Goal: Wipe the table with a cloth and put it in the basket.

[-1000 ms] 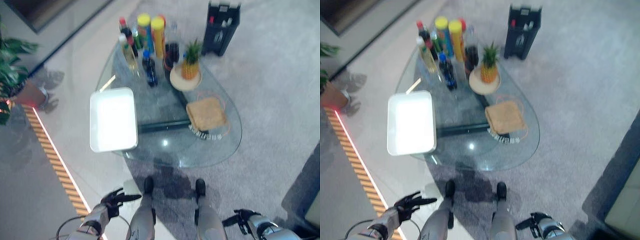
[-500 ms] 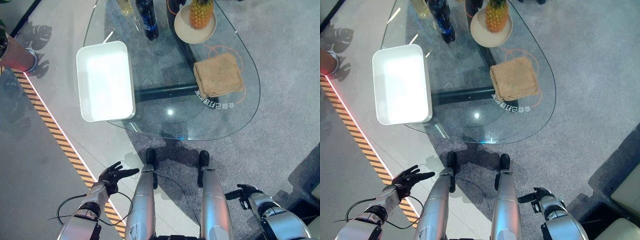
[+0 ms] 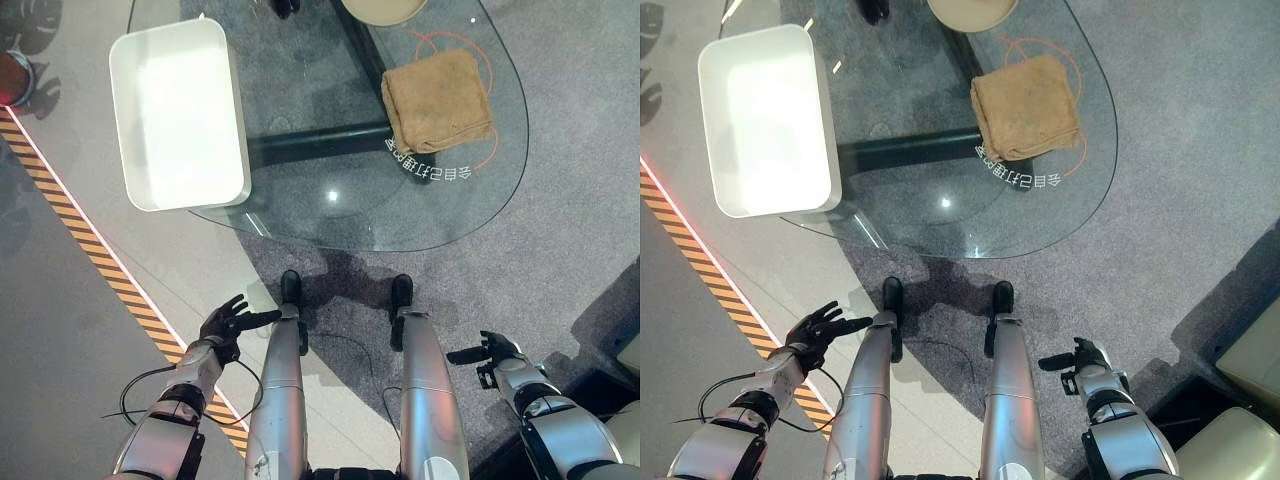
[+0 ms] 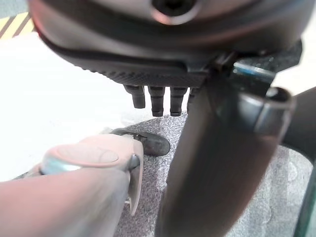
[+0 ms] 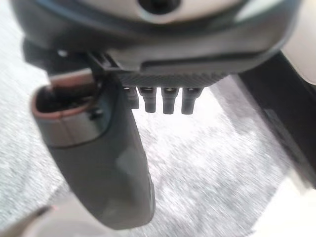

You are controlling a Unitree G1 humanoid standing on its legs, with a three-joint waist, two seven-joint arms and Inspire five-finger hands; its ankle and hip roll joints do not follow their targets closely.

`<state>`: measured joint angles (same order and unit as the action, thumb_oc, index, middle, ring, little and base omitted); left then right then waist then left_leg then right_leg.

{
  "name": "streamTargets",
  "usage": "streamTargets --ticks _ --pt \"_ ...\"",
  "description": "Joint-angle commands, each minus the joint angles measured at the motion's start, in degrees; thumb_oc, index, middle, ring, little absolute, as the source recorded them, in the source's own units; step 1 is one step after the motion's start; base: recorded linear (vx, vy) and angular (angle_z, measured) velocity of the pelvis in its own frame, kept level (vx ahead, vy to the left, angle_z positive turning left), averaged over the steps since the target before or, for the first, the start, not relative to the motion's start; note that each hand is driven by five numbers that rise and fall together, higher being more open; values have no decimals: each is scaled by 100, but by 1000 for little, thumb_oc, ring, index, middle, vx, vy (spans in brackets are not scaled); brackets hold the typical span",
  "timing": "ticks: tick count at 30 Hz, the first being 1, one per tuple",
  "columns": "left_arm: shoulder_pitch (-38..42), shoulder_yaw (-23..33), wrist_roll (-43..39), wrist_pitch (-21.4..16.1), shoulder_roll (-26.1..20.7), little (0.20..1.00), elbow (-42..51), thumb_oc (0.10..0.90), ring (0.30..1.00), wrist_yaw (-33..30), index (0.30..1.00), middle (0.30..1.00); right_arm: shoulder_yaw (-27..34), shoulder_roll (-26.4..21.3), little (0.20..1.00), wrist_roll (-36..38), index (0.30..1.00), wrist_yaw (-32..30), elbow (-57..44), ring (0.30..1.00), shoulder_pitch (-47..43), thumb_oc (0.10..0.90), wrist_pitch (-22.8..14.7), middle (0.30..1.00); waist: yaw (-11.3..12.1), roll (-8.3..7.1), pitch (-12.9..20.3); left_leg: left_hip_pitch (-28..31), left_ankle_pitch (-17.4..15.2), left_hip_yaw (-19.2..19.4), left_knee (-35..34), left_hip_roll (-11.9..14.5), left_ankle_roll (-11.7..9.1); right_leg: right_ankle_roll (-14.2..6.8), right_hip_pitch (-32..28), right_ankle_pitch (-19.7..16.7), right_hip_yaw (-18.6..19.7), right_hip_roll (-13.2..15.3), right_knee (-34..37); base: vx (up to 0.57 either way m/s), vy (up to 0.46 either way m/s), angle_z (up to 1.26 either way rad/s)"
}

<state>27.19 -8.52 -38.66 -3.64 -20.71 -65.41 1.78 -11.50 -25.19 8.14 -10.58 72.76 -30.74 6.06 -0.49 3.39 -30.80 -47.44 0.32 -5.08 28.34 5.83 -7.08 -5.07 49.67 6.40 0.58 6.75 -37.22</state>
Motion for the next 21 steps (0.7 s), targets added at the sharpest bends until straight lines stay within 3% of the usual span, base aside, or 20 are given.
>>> streamTargets --ticks 1,5,10,17,21 --pt "-390 59 -185 -266 -255 900 23 800 900 -126 900 900 124 -428 900 270 900 -504 -89 900 340 800 -347 900 -50 -48 141 -173 -373 414 532 -550 590 469 -83 55 -435 -402 -32 0 0 0" --pt "-423 40 -206 -281 -250 900 41 800 900 -89 900 900 303 -559 900 542 900 -740 -176 900 267 800 -750 900 -34 -60 107 -185 -403 413 575 -542 589 460 -68 39 -431 -379 -60 0 0 0" --pt "-569 -27 -271 -403 -311 900 136 800 900 -139 900 900 580 -1112 900 811 900 -1586 -851 900 20 800 -1337 900 -25 -135 100 -203 -442 430 593 -544 596 420 -80 -70 -416 -357 63 7 -16 0" --pt "-613 -201 -421 -533 -427 900 108 800 900 -52 900 900 481 -2070 900 907 900 -2408 -1480 900 -1261 800 -1527 900 72 -155 100 -165 -340 453 253 -552 584 368 -90 -264 -517 -300 471 1 5 -1" --pt "-589 -277 -519 -526 -444 900 132 800 900 -46 900 900 209 -2308 900 920 900 -2710 -1700 900 -1825 800 -1495 900 102 -136 100 -183 -291 449 145 -562 573 354 -77 -315 -547 -288 593 -2 41 0"
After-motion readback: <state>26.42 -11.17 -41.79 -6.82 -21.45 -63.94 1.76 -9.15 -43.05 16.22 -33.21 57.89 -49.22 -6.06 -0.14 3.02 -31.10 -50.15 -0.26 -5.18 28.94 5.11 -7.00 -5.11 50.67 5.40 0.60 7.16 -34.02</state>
